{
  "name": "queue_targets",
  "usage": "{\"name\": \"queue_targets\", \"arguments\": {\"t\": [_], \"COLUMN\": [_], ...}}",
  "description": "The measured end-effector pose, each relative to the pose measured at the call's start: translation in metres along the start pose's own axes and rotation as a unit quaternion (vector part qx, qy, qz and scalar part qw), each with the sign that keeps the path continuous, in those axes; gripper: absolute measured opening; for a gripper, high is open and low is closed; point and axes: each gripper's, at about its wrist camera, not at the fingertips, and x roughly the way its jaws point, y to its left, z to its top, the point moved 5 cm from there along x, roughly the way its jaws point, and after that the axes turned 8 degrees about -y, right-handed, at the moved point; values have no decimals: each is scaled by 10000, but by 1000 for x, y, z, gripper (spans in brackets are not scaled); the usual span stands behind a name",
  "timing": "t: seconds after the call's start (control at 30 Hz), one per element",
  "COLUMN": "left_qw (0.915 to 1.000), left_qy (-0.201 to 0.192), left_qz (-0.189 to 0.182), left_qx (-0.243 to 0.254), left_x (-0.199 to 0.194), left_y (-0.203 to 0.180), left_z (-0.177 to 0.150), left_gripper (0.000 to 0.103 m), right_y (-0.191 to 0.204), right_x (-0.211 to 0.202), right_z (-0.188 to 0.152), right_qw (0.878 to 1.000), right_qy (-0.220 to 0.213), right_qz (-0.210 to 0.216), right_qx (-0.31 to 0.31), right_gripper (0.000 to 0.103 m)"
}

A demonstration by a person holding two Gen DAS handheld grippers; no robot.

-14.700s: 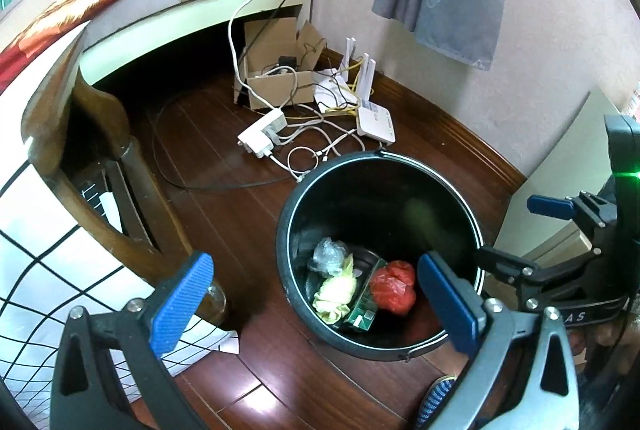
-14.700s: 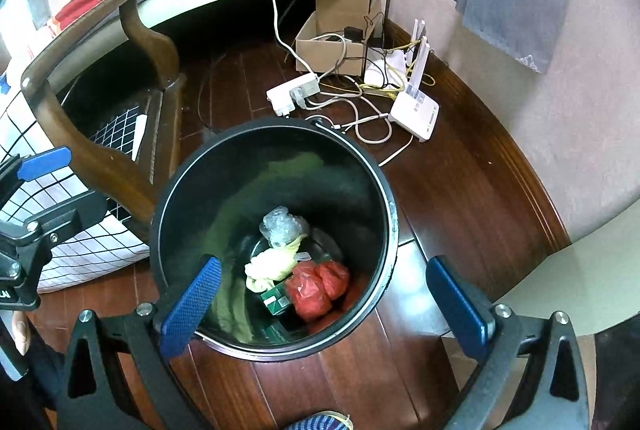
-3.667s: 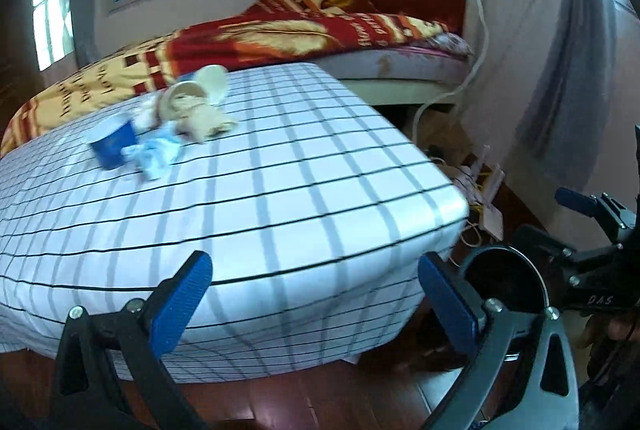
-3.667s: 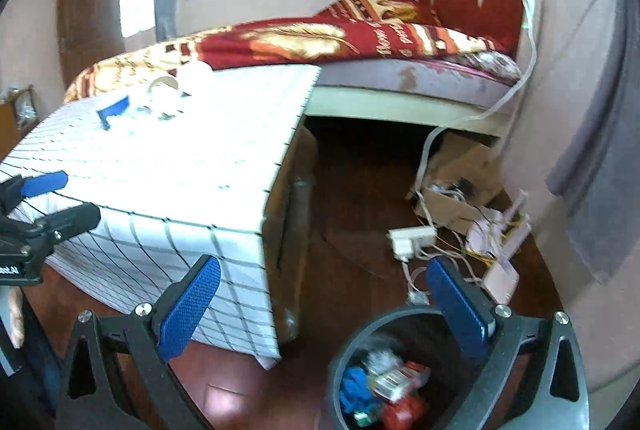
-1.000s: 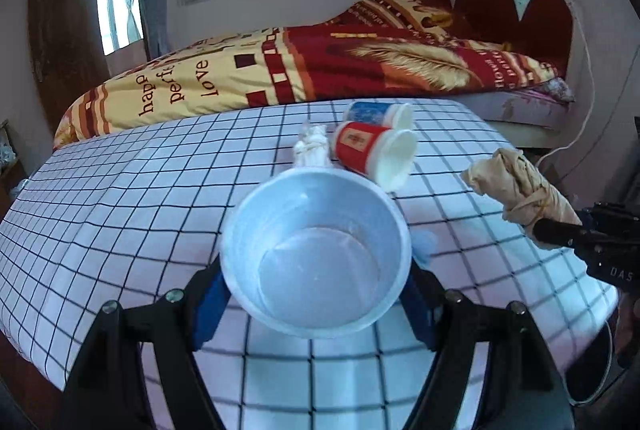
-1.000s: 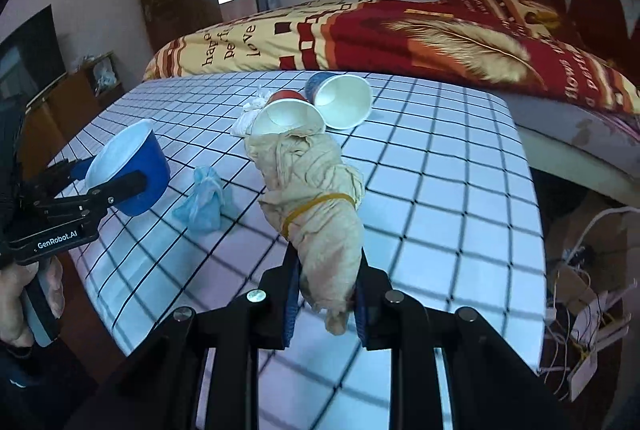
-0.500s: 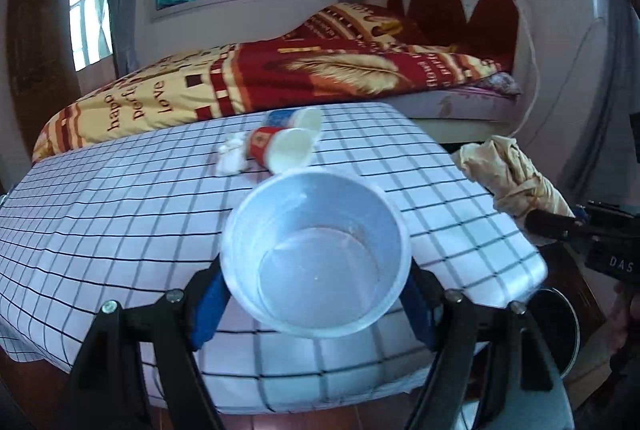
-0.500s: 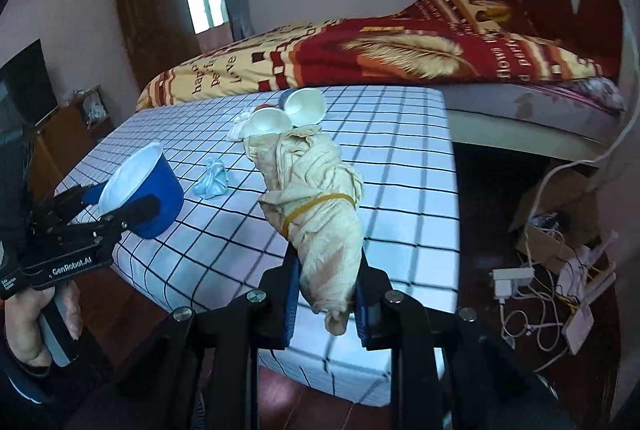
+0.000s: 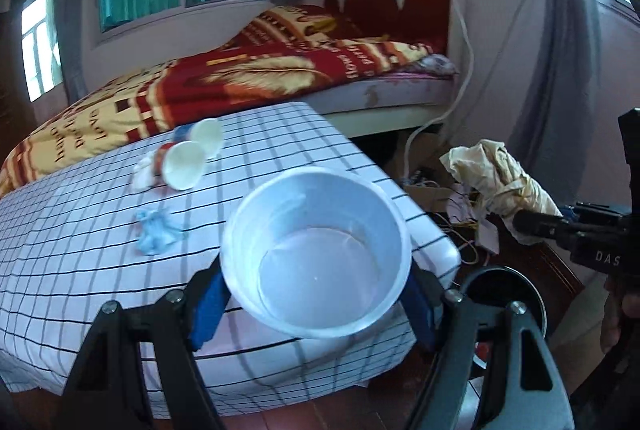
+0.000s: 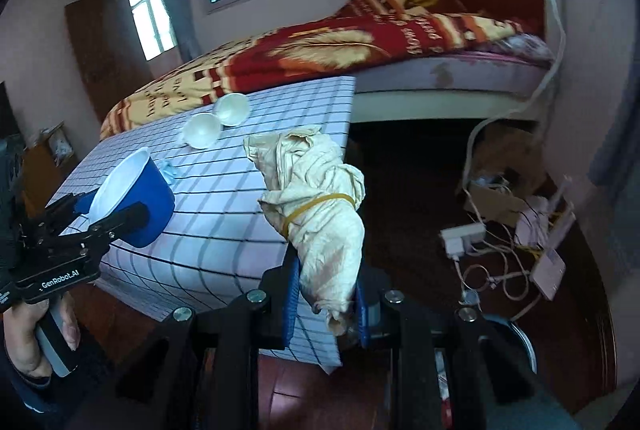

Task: Collect trash
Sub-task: 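Carry the cloth bundle and blue bowl over the black bin and open both tools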

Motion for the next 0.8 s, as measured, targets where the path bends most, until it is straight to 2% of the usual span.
{"name": "queue_targets", "arguments": {"t": [0.43, 0.8], "left_qw": [9978, 9940], "left_qy": [123, 227], "left_qz": [-566, -933], "left_qx": [334, 523], "left_x": [11, 21], "left_y": [-75, -118], "left_z": [-4, -9], "left_gripper": [76, 76], "right_y": [-66, -107], "right_x": [-38, -58], "right_z": [-30, -55], "right_qw": [9976, 9932], "right_qy": [12, 107], "right_qz": [-547, -929], "right_qx": [431, 688], "right_gripper": [25, 25]}}
